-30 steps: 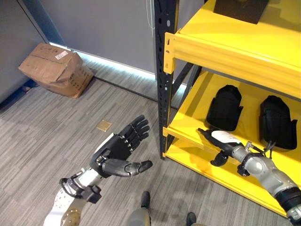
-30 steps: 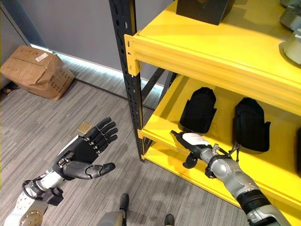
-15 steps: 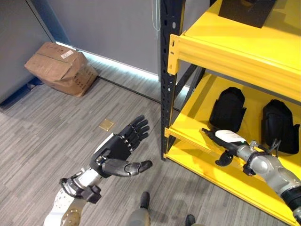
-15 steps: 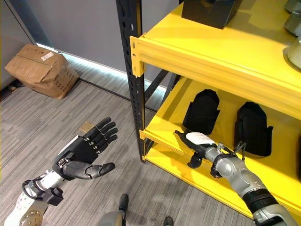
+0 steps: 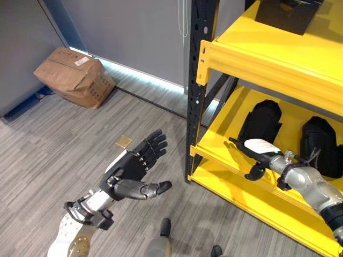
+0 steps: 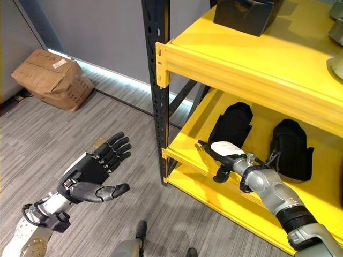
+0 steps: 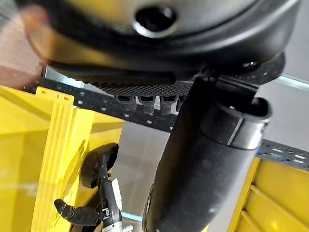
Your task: Move parts from the plastic box to the shelf.
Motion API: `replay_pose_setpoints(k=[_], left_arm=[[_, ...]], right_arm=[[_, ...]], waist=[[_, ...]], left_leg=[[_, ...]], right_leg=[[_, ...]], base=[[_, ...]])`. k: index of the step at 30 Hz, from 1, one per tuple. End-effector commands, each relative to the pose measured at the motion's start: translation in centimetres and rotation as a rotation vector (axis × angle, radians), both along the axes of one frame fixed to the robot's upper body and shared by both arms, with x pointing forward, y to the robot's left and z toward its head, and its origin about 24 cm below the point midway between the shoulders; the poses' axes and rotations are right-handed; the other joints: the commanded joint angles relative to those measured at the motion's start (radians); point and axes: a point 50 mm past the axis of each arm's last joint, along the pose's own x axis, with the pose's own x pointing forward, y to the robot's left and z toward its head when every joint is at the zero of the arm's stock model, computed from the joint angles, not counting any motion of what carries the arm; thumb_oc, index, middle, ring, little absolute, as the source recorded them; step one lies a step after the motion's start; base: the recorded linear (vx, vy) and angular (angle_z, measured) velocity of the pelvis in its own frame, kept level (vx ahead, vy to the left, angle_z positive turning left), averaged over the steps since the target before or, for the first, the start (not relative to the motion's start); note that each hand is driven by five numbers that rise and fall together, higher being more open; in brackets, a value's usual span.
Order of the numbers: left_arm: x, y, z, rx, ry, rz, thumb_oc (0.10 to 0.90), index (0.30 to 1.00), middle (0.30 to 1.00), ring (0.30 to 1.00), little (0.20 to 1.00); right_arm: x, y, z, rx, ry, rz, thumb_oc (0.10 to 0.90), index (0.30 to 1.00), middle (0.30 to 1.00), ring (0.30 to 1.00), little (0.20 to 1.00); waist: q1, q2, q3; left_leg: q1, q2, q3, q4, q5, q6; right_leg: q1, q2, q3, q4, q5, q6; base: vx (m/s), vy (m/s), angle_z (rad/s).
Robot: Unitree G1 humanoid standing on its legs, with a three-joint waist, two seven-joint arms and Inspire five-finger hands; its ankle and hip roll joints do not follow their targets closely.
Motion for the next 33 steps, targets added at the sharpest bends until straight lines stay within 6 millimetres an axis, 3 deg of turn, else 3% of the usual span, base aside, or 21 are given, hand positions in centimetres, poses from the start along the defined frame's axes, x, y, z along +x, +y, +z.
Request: replay_pose_setpoints(k=[1,7,10,13,18,22,26,27,30,33], left_arm=[[0.7,-0.3,3.6,-0.045,-0.217,-0.021,0.900,1.000,1.000,1.000,1.000],[0.3,0.0,3.9,-0.036,-0.241,-0.022,0.900,1.000,1.000,1.000,1.000],[0.2,0.3,4.1,-0.034,-0.253,-0.010,0.900,1.000,1.000,1.000,1.000],[0.2,0.4,4.5,-0.021,-0.285,0.007,0.900,1.000,1.000,1.000,1.000],[-0.3,0.4,5.1,-0.057,-0.308,0.003,0.900,1.000,1.000,1.000,1.000],[-0.6,0.6,5.5,-0.065,-0.323,0.002,0.900,1.000,1.000,1.000,1.000],[-0.7,0.3,5.2,-0.122,-0.287,0.004,0.900,1.000,1.000,1.000,1.000],[-0.9,0.1,4.9,-0.115,-0.295,0.012,0.900,1.000,1.000,1.000,1.000],[-1.0,0.0,4.8,-0.170,-0.299,0.025,0.900,1.000,1.000,1.000,1.000],[-1.4,0.1,4.3,-0.193,-0.297,0.050,0.900,1.000,1.000,1.000,1.000]], right_arm=[[2.3,0.9,6.1,-0.024,-0.202,0.068,0.900,1.000,1.000,1.000,1.000],[1.4,1.5,5.3,-0.203,-0.171,0.160,0.900,1.000,1.000,1.000,1.000],[0.7,2.6,5.8,-0.192,-0.180,0.210,0.900,1.000,1.000,1.000,1.000],[0.0,2.9,6.0,-0.328,-0.214,0.259,0.900,1.000,1.000,1.000,1.000],[-1.4,3.9,7.6,-0.261,-0.290,0.277,0.900,1.000,1.000,1.000,1.000],[-3.1,4.0,9.0,0.007,-0.371,0.264,0.900,1.000,1.000,1.000,1.000],[-5.3,4.6,9.2,0.401,-0.413,0.268,0.900,1.000,1.000,1.000,1.000],[-6.2,4.6,8.6,0.542,-0.397,0.251,0.900,1.000,1.000,1.000,1.000],[-6.9,4.4,6.4,0.662,-0.339,0.164,0.900,1.000,1.000,1.000,1.000],[-7.7,5.0,4.1,0.665,-0.268,0.170,0.900,1.000,1.000,1.000,1.000]], waist=[[0.006,-0.022,-0.061],[0.004,-0.026,-0.061],[-0.008,-0.031,-0.062],[-0.020,-0.034,-0.061],[-0.037,-0.035,-0.066],[-0.062,-0.034,-0.076],[-0.092,-0.023,-0.086],[-0.107,-0.016,-0.085],[-0.125,-0.009,-0.084],[-0.138,-0.002,-0.085]], left_leg=[[0.040,0.055,-0.019,0.147,-0.131,-0.017],[0.038,0.050,-0.017,0.135,-0.130,-0.016],[0.036,0.047,-0.009,0.124,-0.134,-0.011],[0.035,0.046,0.001,0.120,-0.137,-0.008],[0.038,0.042,0.018,0.108,-0.138,-0.003],[0.050,0.039,0.039,0.100,-0.148,0.004],[0.063,0.040,0.058,0.096,-0.156,0.009],[0.066,0.042,0.066,0.100,-0.162,0.009],[0.072,0.044,0.079,0.102,-0.167,0.010],[0.071,0.048,0.089,0.109,-0.165,0.008]], right_leg=[[-0.131,0.044,-0.058,0.147,-0.029,-0.103],[-0.131,0.044,-0.058,0.135,-0.022,-0.098],[-0.140,0.044,-0.049,0.129,-0.014,-0.094],[-0.146,0.044,-0.042,0.126,-0.011,-0.090],[-0.146,0.043,-0.031,0.110,-0.001,-0.082],[-0.143,0.039,-0.013,0.100,0.006,-0.074],[-0.140,0.041,0.008,0.096,0.006,-0.071],[-0.142,0.043,0.019,0.101,0.003,-0.072],[-0.147,0.045,0.028,0.106,0.000,-0.074],[-0.151,0.051,0.042,0.100,0.000,-0.081]], base=[[-0.05,0.045,0.05],[-0.01,0.015,0.01],[-0.02,0.023,0.00],[-0.04,0.039,-0.06],[-0.02,0.024,-0.06],[-0.04,0.025,-0.05],[-0.02,0.018,-0.11],[-0.04,0.016,-0.10],[-0.06,-0.009,-0.09],[-0.05,-0.035,-0.18]])
